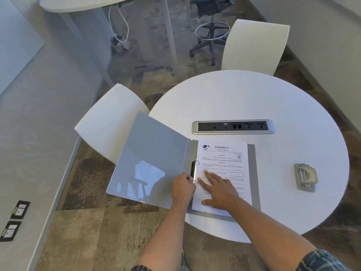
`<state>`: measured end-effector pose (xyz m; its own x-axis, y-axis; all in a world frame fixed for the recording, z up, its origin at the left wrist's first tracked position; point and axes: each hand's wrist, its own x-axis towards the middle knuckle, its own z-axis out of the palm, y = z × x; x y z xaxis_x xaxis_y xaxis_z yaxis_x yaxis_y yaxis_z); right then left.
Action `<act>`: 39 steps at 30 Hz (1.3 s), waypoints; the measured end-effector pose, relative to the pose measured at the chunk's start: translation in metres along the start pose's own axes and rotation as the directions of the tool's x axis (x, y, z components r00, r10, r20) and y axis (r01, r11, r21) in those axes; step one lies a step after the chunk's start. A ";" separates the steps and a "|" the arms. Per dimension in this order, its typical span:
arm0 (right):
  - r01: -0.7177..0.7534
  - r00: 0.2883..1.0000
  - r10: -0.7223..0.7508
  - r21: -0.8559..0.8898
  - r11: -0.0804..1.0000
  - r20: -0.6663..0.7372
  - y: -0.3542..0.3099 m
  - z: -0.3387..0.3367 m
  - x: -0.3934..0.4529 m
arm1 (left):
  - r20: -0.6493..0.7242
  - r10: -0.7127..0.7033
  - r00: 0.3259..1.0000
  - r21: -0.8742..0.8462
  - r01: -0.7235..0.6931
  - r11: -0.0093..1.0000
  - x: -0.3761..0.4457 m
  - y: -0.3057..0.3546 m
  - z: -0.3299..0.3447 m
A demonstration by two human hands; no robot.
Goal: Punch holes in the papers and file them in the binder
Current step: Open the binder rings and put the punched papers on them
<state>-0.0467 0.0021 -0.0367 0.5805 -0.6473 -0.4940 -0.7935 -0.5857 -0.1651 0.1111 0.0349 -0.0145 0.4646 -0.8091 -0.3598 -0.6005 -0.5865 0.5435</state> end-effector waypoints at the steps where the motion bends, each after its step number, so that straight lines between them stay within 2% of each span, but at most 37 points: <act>1: -0.002 1.000 0.002 0.005 1.000 -0.009 0.000 0.001 0.000 | 0.013 -0.048 0.999 -0.067 0.048 0.997 0.001 0.002 0.001; 5: -0.008 0.999 0.008 0.006 1.000 -0.031 -0.002 0.002 0.001 | 0.029 -0.158 0.987 -0.220 0.161 0.962 0.011 0.007 0.002; 11: 0.031 0.999 -0.032 -0.034 0.999 -0.043 0.001 0.004 0.001 | 0.111 -0.265 0.958 -0.217 0.284 0.934 0.028 0.009 0.000; 15: 0.035 0.998 -0.036 -0.013 0.999 -0.051 0.004 0.006 0.001 | 0.123 -0.276 0.953 -0.188 0.295 0.937 0.032 0.012 -0.003; 19: 0.037 0.997 -0.036 0.023 0.999 -0.069 0.006 0.005 0.003 | 0.120 -0.232 0.965 -0.140 0.247 0.959 0.033 0.014 -0.003; 22: 0.058 0.990 -0.050 0.062 0.996 -0.131 0.009 0.003 0.005 | 0.067 -0.159 0.985 -0.109 0.166 0.980 0.030 0.017 -0.006; 25: 0.024 0.979 0.012 0.176 0.984 -0.201 0.013 0.002 0.006 | 0.054 -0.034 0.998 -0.115 0.040 0.993 0.027 0.015 -0.004; 28: -0.029 0.975 0.096 0.312 0.950 -0.200 0.015 0.000 0.008 | 0.058 0.048 0.997 -0.106 -0.042 0.994 0.023 0.013 -0.002; 31: -0.058 0.974 0.135 0.382 0.923 -0.180 0.018 0.000 0.008 | 0.014 0.069 0.998 -0.138 -0.067 0.988 0.020 0.011 0.000; 35: -0.061 0.976 0.144 0.427 0.902 -0.166 0.021 0.004 0.008 | 0.046 0.111 0.993 -0.147 -0.104 0.984 0.016 0.011 0.005; 39: -0.026 0.966 0.135 0.436 0.900 -0.219 0.017 0.001 0.008 | 0.035 0.132 0.991 -0.155 -0.125 0.980 0.015 0.007 0.004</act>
<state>-0.0555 -0.0129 -0.0443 0.4941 -0.8114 -0.3122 -0.8088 -0.2974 -0.5073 0.1111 0.0181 -0.0189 0.3584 -0.8803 -0.3108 -0.5457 -0.4677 0.6953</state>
